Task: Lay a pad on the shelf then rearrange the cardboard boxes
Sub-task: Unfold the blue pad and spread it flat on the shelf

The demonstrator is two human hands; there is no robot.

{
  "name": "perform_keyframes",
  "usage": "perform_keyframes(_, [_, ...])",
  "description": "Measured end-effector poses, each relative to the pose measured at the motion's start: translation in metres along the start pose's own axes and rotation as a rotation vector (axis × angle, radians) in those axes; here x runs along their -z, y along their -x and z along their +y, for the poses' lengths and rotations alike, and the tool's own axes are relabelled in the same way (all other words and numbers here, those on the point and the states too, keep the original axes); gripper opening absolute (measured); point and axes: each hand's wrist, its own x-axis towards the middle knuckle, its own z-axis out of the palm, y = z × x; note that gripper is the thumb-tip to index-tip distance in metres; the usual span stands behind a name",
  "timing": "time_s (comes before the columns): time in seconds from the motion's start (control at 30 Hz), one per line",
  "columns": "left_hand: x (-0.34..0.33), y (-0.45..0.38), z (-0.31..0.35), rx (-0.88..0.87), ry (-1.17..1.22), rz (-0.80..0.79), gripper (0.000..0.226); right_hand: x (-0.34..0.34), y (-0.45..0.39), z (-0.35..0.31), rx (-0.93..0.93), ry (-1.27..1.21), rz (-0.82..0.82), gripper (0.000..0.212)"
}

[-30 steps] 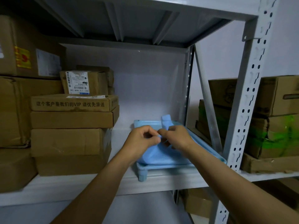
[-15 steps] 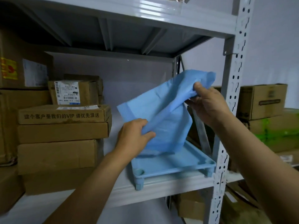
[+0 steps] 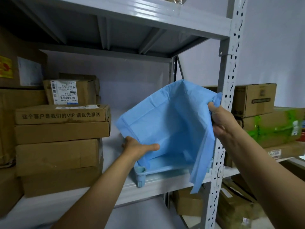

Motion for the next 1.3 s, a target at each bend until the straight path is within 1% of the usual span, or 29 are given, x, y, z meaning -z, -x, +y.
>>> perform_keyframes(0.03, [-0.004, 0.0, -0.001, -0.009, -0.122, 0.04, 0.131, 0.002, 0.0, -0.002, 0.0, -0.022, 0.013, 0.019])
perform_keyframes(0.07, [-0.007, 0.003, -0.001, -0.051, -0.312, 0.143, 0.118, 0.002, 0.001, -0.004, -0.01, -0.052, 0.026, 0.018])
perform_keyframes(0.1, [-0.01, 0.009, 0.003, -0.192, -0.477, 0.265, 0.099, 0.002, 0.002, -0.006, -0.024, -0.088, 0.039, 0.019])
perform_keyframes(0.13, [-0.014, 0.018, 0.009, -0.398, -0.494, 0.344, 0.081, 0.001, 0.001, -0.008, -0.042, -0.141, 0.046, 0.022])
perform_keyframes(0.17, [-0.018, 0.028, 0.015, -0.609, -0.385, 0.308, 0.067, 0.0, 0.0, -0.008, -0.057, -0.197, 0.057, 0.027])
perform_keyframes(0.2, [-0.022, 0.038, 0.019, -0.758, -0.269, 0.159, 0.061, -0.002, -0.002, -0.009, -0.072, -0.238, 0.071, 0.032])
perform_keyframes(0.23, [-0.026, 0.052, 0.022, -0.849, -0.249, -0.034, 0.063, -0.005, -0.003, -0.009, -0.088, -0.255, 0.085, 0.036])
perform_keyframes(0.3, [-0.035, 0.078, 0.019, -0.844, -0.418, -0.332, 0.087, -0.008, -0.007, -0.01, -0.099, -0.277, 0.113, 0.037])
perform_keyframes(0.33, [-0.04, 0.085, 0.014, -0.795, -0.496, -0.375, 0.098, -0.008, -0.011, -0.011, -0.101, -0.3, 0.117, 0.036])
perform_keyframes(0.37, [-0.046, 0.087, 0.006, -0.762, -0.545, -0.336, 0.102, -0.007, -0.015, -0.011, -0.104, -0.32, 0.115, 0.037])
perform_keyframes(0.43, [-0.057, 0.086, -0.001, -0.721, -0.451, -0.201, 0.088, -0.009, -0.014, -0.013, -0.106, -0.344, 0.119, 0.038])
perform_keyframes(0.53, [-0.069, 0.073, 0.013, -0.63, -0.033, -0.063, 0.031, -0.013, -0.012, -0.012, -0.098, -0.258, 0.092, 0.04])
perform_keyframes(0.57, [-0.068, 0.067, 0.02, -0.6, 0.043, 0.002, 0.02, -0.013, -0.011, -0.012, -0.094, -0.192, 0.107, 0.039])
perform_keyframes(0.67, [-0.044, 0.043, 0.041, -0.685, 0.13, 0.288, 0.008, -0.004, -0.012, -0.012, -0.045, -0.109, 0.088, 0.026])
perform_keyframes(0.7, [-0.031, 0.036, 0.049, -0.754, 0.126, 0.35, 0.015, 0.001, -0.013, -0.01, -0.042, -0.094, 0.076, 0.024])
perform_keyframes(0.77, [-0.006, 0.028, 0.067, -0.868, 0.128, 0.396, 0.035, 0.01, -0.018, -0.005, -0.02, 0.043, 0.114, 0.019])
perform_keyframes(0.83, [0.007, 0.028, 0.081, -0.97, 0.06, 0.411, 0.033, 0.018, -0.024, 0.004, -0.002, 0.248, 0.132, 0.017])
perform_keyframes(0.87, [0.008, 0.03, 0.087, -1.025, -0.024, 0.415, 0.026, 0.022, -0.028, 0.008, 0.004, 0.434, 0.139, 0.019])
perform_keyframes(0.93, [0.004, 0.036, 0.089, -1.103, -0.24, 0.355, 0.017, 0.033, -0.034, 0.013, 0.02, 1.154, 0.096, 0.028])
perform_keyframes(0.97, [0.0, 0.037, 0.088, -1.096, -0.358, 0.305, 0.022, 0.039, -0.036, 0.014, 0.035, 1.523, 0.089, 0.031])
perform_keyframes(1.0, [-0.004, 0.036, 0.084, -1.043, -0.452, 0.242, 0.03, 0.04, -0.036, 0.015, 0.101, 1.752, 0.127, 0.033])
perform_keyframes(1.03, [-0.008, 0.033, 0.079, -0.965, -0.508, 0.168, 0.035, 0.036, -0.034, 0.015, 0.21, 1.809, 0.174, 0.033])
perform_keyframes(1.07, [-0.013, 0.029, 0.075, -0.887, -0.529, 0.11, 0.038, 0.03, -0.027, 0.012, 0.345, 1.695, 0.176, 0.033])
perform_keyframes(1.1, [-0.015, 0.025, 0.073, -0.827, -0.532, 0.065, 0.037, 0.023, -0.021, 0.009, 0.435, 1.474, 0.079, 0.032])
perform_keyframes(1.13, [-0.018, 0.023, 0.072, -0.787, -0.53, 0.025, 0.036, 0.014, -0.011, 0.004, 0.439, 1.208, -0.097, 0.032])
perform_keyframes(1.17, [-0.02, 0.022, 0.073, -0.754, -0.526, -0.016, 0.034, 0.004, -0.001, -0.003, 0.353, 0.992, -0.313, 0.036])
perform_keyframes(1.2, [-0.021, 0.023, 0.075, -0.723, -0.52, -0.061, 0.031, -0.002, 0.009, -0.009, 0.258, 0.886, -0.496, 0.042])
perform_keyframes(1.23, [-0.022, 0.024, 0.078, -0.696, -0.513, -0.104, 0.027, -0.007, 0.015, -0.012, 0.201, 0.91, -0.624, 0.046])
perform_keyframes(1.3, [-0.02, 0.024, 0.085, -0.668, -0.521, -0.161, 0.021, -0.011, 0.018, -0.013, 0.179, 1.176, -0.708, 0.041])
